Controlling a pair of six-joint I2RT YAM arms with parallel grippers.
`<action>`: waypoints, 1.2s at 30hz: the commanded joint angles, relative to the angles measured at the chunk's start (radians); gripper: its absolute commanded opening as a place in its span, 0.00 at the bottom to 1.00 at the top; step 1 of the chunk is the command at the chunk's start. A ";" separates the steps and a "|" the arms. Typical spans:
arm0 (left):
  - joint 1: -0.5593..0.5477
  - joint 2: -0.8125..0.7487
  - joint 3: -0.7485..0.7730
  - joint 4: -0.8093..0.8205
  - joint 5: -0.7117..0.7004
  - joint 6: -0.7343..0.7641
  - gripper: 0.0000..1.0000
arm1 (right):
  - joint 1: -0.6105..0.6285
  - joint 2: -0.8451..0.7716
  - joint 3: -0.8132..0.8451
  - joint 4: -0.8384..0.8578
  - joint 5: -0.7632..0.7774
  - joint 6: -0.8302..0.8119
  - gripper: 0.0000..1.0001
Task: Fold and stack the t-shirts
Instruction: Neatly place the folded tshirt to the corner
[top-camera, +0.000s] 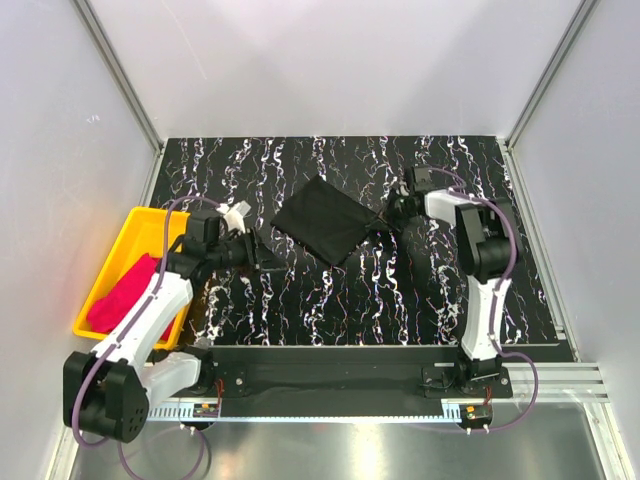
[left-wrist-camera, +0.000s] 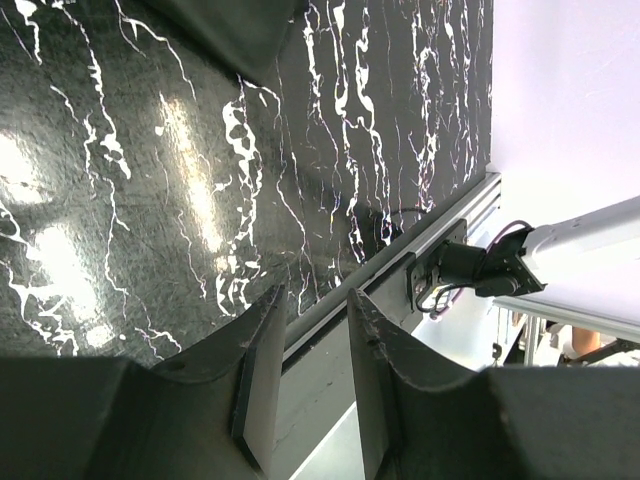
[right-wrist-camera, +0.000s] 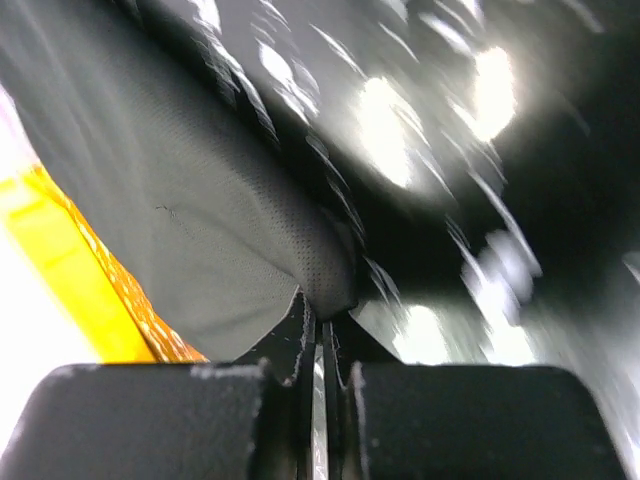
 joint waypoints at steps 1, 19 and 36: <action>0.005 -0.060 -0.033 0.057 0.033 0.017 0.35 | -0.054 -0.144 -0.138 -0.052 0.180 0.111 0.00; 0.009 -0.065 -0.136 0.291 0.133 -0.080 0.35 | -0.686 -0.783 -0.654 -0.276 0.484 0.163 0.00; 0.012 -0.022 -0.136 0.288 0.210 -0.056 0.34 | -0.884 -0.886 -0.607 -0.445 0.740 -0.057 0.00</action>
